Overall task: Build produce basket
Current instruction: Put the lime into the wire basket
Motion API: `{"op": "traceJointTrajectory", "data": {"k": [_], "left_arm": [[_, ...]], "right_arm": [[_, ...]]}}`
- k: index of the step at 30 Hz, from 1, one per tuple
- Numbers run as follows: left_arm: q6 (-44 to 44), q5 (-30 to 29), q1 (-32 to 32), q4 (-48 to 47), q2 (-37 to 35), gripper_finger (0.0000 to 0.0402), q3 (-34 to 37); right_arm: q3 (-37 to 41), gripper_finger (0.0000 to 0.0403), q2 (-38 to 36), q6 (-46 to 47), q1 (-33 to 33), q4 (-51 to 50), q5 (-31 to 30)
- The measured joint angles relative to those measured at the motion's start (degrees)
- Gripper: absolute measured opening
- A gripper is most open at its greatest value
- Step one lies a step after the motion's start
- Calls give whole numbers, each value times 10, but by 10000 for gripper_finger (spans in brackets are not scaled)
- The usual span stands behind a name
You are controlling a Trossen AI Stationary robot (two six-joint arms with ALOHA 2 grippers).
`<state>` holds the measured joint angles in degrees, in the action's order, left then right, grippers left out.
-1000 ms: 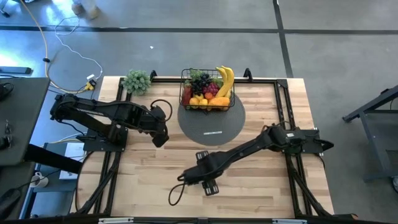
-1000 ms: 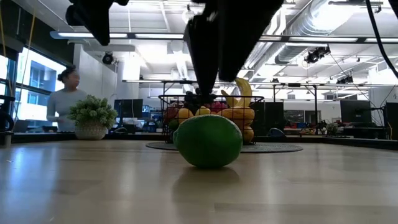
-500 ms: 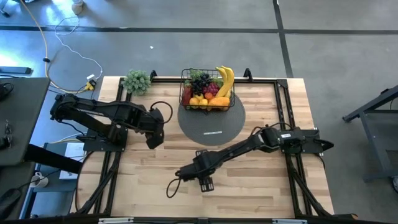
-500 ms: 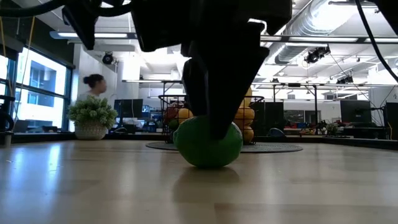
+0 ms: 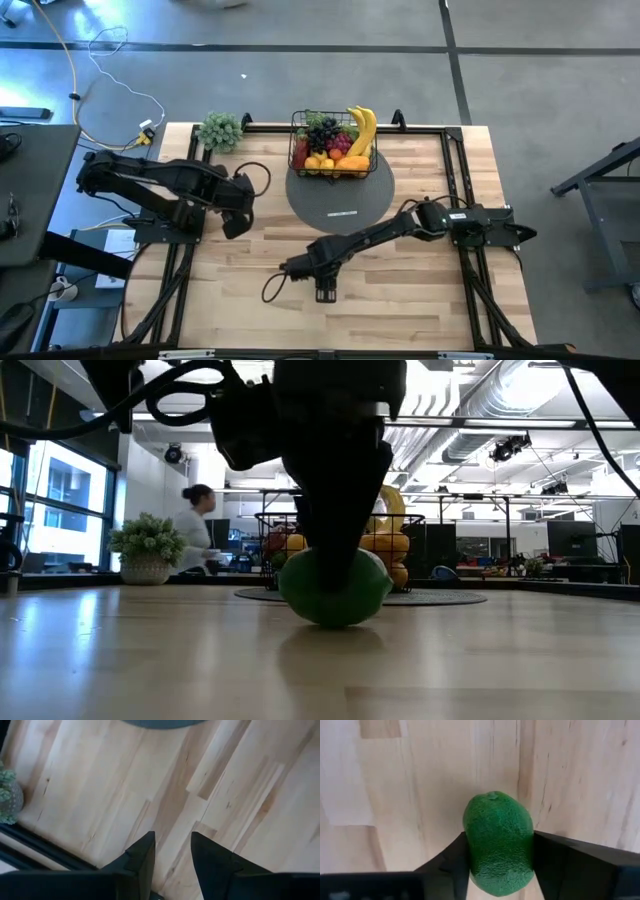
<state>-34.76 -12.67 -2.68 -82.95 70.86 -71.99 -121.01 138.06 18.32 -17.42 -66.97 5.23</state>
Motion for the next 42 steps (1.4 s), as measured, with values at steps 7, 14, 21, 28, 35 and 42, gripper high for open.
{"op": "traceJointTrajectory", "data": {"k": [7, 14, 21, 28, 35, 42], "left_arm": [[5, -9, 0, 13, -71, 99, 0], [5, -10, 0, 44, -140, 88, 0], [34, -10, 0, 126, -202, 80, 20], [35, -5, 0, 238, -266, 67, 104], [48, -13, 0, 319, -319, 53, 189], [60, 1, 0, 424, -375, 42, 274]], "right_arm": [[0, 127, 0, 46, 7, 2, 14], [0, 126, -14, 89, 24, 4, 13], [0, 126, -69, 98, 68, 14, -45], [0, 126, -124, 45, 141, 20, -93], [0, 126, -164, -45, 237, 57, -98], [0, 124, -169, -141, 323, 94, -78]]}}
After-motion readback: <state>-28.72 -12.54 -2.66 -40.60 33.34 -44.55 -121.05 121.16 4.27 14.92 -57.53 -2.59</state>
